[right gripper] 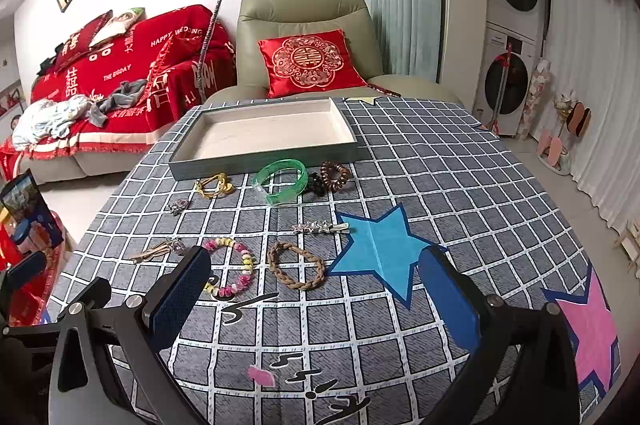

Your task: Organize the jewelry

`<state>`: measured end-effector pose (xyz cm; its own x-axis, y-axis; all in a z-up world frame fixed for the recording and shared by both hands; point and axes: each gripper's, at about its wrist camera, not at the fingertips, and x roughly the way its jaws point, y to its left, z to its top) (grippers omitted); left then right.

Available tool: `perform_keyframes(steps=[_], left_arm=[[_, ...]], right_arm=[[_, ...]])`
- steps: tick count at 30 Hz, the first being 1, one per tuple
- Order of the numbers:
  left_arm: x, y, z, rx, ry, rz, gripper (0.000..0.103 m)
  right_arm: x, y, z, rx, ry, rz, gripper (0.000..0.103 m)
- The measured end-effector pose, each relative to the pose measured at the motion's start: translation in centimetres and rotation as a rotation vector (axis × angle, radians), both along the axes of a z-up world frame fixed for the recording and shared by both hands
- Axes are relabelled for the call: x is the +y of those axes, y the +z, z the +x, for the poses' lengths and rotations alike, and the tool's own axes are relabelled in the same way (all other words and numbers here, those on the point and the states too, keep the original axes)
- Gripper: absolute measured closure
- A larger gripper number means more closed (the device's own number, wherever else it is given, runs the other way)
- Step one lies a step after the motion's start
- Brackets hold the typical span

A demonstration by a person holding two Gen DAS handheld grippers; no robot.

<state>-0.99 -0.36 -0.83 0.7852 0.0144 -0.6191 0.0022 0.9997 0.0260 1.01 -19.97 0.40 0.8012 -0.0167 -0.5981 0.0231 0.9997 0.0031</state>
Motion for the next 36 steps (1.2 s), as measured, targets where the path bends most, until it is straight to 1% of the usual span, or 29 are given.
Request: perform_keyframes(steps=[36], left_arm=[[0.04, 0.15, 0.22, 0.000, 0.003, -0.006, 0.000]], right_arm=[[0.17, 0.13, -0.10, -0.003, 0.006, 0.002, 0.000]])
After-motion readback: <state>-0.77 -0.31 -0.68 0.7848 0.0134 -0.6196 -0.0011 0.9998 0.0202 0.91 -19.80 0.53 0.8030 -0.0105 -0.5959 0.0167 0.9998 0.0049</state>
